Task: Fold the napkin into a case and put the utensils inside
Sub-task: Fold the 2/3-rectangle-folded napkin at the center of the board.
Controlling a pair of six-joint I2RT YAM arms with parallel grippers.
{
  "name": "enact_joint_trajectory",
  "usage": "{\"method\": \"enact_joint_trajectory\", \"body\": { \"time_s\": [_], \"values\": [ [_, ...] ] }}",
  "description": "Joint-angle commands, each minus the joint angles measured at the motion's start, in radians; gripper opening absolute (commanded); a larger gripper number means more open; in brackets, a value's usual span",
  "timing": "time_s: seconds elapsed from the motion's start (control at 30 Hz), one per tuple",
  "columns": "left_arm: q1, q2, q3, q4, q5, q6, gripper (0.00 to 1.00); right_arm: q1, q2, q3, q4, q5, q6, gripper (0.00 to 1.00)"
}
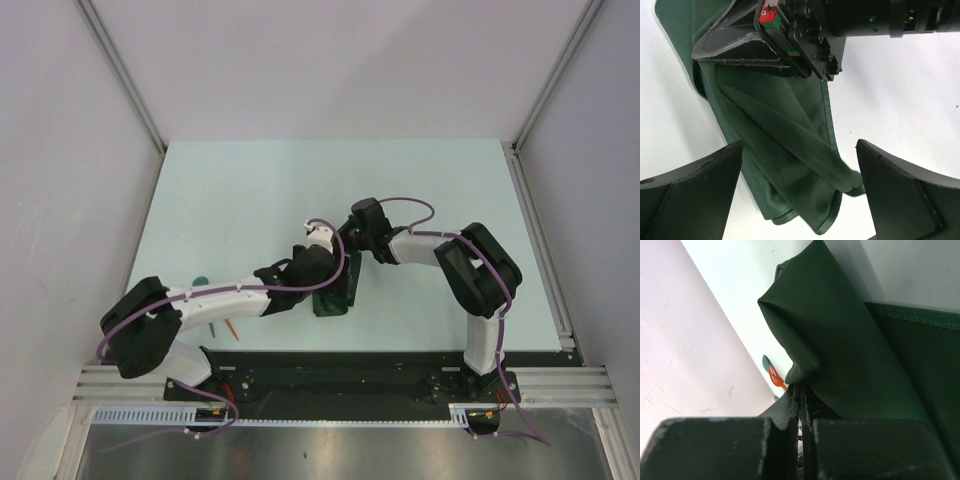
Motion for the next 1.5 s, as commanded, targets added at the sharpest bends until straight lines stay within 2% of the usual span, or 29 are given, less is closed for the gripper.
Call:
{"method": "enact_joint_trajectory", "body": {
  "time_s": [0.0, 0.1, 0.2, 0.3, 0.33, 0.5, 0.6, 0.63, 0.8, 0.87, 0.9, 1.07, 1.23, 1.4, 1.47],
  "values": [
    [-0.008, 0.049, 0.082, -0.104, -0.010, -0.086, 1.00, 0.007, -0.013, 0.039, -0.014, 0.028, -0.005, 0.00],
    [-0.010, 0.069, 0.080, -0.087, 0.001, -0.085, 0.98, 0.005, -0.010, 0.042, -0.016, 0.030, -0.003, 0.00],
    [-0.010, 0.074, 0.076, -0.082, 0.010, -0.074, 0.91, 0.004, -0.011, 0.040, -0.017, 0.035, -0.002, 0.00],
    [-0.010, 0.060, 0.069, -0.090, 0.010, -0.059, 0.79, 0.001, -0.013, 0.035, -0.020, 0.041, -0.006, 0.00],
    [-0.008, 0.052, 0.065, -0.088, 0.009, -0.051, 0.73, -0.002, -0.013, 0.035, -0.020, 0.041, -0.011, 0.00],
    [-0.002, -0.003, 0.014, -0.078, 0.009, -0.031, 0.58, -0.005, -0.004, 0.037, -0.016, 0.032, -0.037, 0.00],
    [0.024, -0.027, -0.019, -0.056, 0.056, -0.027, 0.49, -0.011, 0.007, 0.034, 0.000, 0.007, -0.054, 0.01],
    [0.042, -0.037, -0.027, -0.053, 0.073, -0.024, 0.43, -0.013, 0.007, 0.034, 0.006, 0.007, -0.063, 0.01],
    [0.079, -0.040, -0.061, -0.018, 0.151, -0.001, 0.35, -0.024, 0.012, 0.020, 0.030, -0.007, -0.074, 0.03],
    [0.088, -0.035, -0.066, -0.010, 0.167, 0.010, 0.27, -0.027, 0.013, 0.023, 0.035, -0.010, -0.091, 0.05],
    [0.091, -0.035, -0.069, -0.007, 0.170, 0.012, 0.26, -0.028, 0.015, 0.022, 0.041, -0.016, -0.100, 0.06],
    [0.113, -0.040, -0.087, 0.002, 0.190, 0.021, 0.21, -0.051, -0.002, 0.038, 0.056, -0.064, -0.222, 0.36],
    [0.128, -0.041, -0.116, 0.011, 0.216, 0.022, 0.18, -0.093, -0.065, 0.069, -0.072, -0.107, -0.465, 0.57],
    [0.145, -0.040, -0.130, 0.042, 0.230, 0.021, 0.13, -0.126, -0.117, 0.135, -0.342, -0.041, -0.706, 0.62],
    [0.150, -0.040, -0.133, 0.046, 0.236, 0.021, 0.13, -0.157, -0.094, 0.150, -0.428, -0.021, -0.798, 0.59]
  ]
}}
